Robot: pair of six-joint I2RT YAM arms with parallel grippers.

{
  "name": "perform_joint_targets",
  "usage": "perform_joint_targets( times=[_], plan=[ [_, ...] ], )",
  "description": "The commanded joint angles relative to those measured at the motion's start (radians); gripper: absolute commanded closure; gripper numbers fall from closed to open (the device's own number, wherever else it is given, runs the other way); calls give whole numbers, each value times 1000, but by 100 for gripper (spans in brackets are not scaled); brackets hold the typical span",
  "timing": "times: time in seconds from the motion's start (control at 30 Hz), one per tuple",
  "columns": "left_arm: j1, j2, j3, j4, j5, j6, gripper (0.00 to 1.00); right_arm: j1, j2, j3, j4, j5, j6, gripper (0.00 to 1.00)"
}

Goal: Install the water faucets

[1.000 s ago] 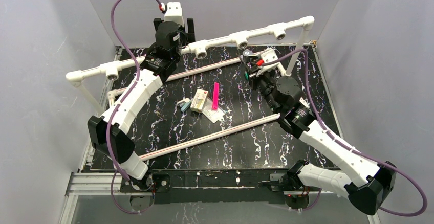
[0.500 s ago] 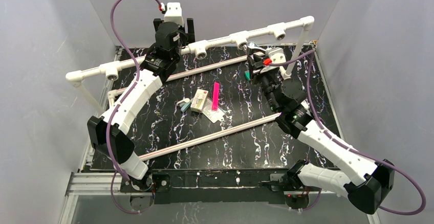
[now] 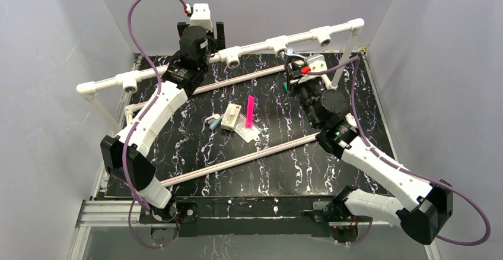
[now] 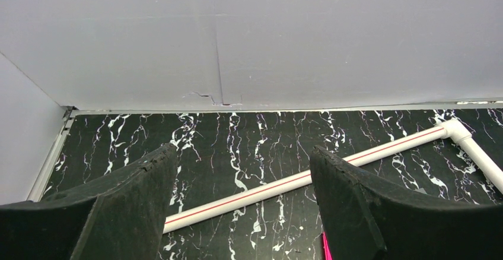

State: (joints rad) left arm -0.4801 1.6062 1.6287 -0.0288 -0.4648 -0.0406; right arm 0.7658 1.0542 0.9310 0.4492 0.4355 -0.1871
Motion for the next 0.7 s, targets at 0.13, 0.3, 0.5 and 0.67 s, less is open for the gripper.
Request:
perform_joint_targets(
  times=[0.13,0.3,0.5,0.67],
  plan=[
    [-9,-3,-44,-102,3,2,21,-3,22,7,107,16,-16,99],
    [-9,-4,-44,-102,5,4,21,-3,36,5,124,16,-28,99],
    [-9,-4,-49,-102,3,8,21,-3,42,2,141,10,-49,99],
    [-9,-6,-49,-102,-1,11,21,-3,42,-1,143,21,-83,99]
  ],
)
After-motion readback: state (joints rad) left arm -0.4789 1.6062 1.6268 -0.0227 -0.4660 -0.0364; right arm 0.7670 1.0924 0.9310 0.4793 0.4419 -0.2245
